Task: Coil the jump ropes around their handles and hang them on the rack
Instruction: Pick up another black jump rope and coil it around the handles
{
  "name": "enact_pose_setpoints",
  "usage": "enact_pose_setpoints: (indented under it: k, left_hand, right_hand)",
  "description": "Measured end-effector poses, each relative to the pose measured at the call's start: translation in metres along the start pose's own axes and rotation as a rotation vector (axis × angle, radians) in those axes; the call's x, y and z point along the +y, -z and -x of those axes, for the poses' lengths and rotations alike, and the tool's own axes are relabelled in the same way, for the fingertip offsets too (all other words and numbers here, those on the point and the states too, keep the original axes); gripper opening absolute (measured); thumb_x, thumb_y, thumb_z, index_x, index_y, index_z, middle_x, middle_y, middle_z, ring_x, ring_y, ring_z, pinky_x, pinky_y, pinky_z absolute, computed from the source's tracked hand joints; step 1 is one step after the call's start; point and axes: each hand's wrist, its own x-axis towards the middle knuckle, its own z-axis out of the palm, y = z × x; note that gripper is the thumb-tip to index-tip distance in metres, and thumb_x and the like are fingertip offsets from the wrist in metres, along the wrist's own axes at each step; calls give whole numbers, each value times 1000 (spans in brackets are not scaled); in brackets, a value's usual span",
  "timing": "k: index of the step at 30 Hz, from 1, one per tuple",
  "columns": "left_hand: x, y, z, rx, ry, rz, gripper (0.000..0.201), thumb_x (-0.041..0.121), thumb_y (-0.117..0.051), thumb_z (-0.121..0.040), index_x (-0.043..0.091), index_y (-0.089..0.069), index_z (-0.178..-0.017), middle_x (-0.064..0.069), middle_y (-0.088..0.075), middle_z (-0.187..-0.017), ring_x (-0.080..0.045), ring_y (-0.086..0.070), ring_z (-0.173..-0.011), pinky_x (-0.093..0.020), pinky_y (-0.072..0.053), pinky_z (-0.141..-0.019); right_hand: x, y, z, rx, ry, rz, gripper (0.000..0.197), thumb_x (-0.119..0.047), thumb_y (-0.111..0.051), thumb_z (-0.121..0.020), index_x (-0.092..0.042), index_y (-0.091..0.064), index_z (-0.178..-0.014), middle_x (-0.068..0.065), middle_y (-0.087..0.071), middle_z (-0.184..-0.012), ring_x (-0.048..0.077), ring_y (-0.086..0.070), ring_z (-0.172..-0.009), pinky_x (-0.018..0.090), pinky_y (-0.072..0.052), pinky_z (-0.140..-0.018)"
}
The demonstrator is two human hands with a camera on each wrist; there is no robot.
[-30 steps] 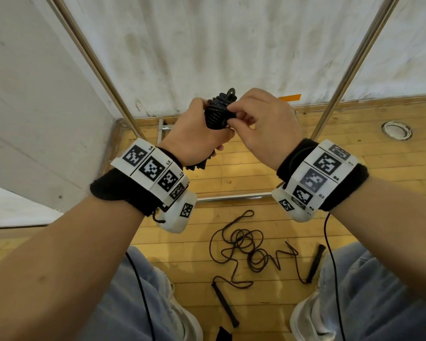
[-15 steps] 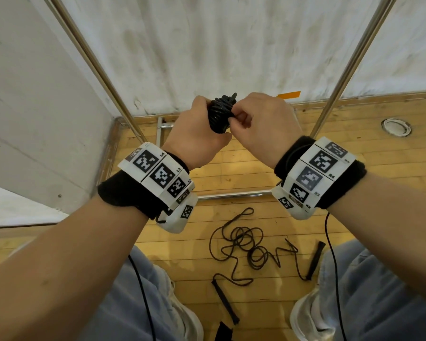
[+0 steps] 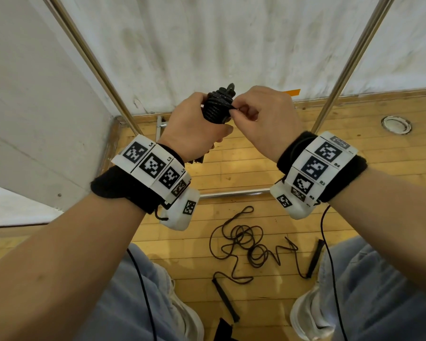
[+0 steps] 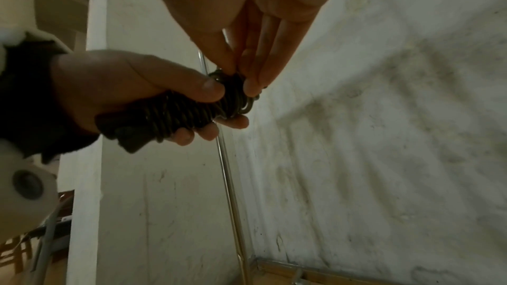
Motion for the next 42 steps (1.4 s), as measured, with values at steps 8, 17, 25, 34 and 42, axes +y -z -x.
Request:
enact_pose_setpoints:
  k: [8,17,25,34,42]
  left_hand:
    - [-4,0,1,-22,7,138,47,16,-78,-76,10,-56,-117,-1,-70,-85,-15,-71,-66,-29,-57,-52]
    - [-9,4,-3,-145,-12,251,30,16,-76,-80,11,-63,-107,-6,-72,-91,-20,-73,-78,-33,-59,-62]
    - [-6,4,0,-182,-43,345,15,18,-62,-92,11,-61,-106,-4,-70,-92,-20,-72,-78,-26,-56,-58]
    - [-2,1,1,-109,-59,383,22,21,-56,-96,4,-61,-110,-12,-71,-93,-18,-71,-72,-25,-56,-57]
    - [4,0,3,-69,40,524,40,38,-39,-102,9,-67,-100,-15,-73,-92,-26,-71,-73,-30,-57,-56]
  right_hand:
    - [-3,1,0,-52,-59,-11,13,-15,-59,-86,-9,-69,-92,-4,-54,-89,7,-51,-77,15,-44,-73]
    - [2,11,-7,-228,-74,-30,5,-16,-61,-84,-13,-64,-86,-6,-52,-85,7,-47,-75,3,-32,-65]
    - [2,8,1,-161,-78,-86,12,-11,-64,-81,-11,-61,-93,-7,-49,-91,7,-51,-76,4,-41,-71]
    - [-4,-1,8,-50,-47,-125,18,-18,-66,-83,-8,-61,-97,-6,-50,-96,16,-60,-81,36,-53,-78]
    - [-5,-2,10,20,57,-127,21,-11,-64,-85,0,-66,-103,13,-60,-99,21,-63,-78,38,-56,-74]
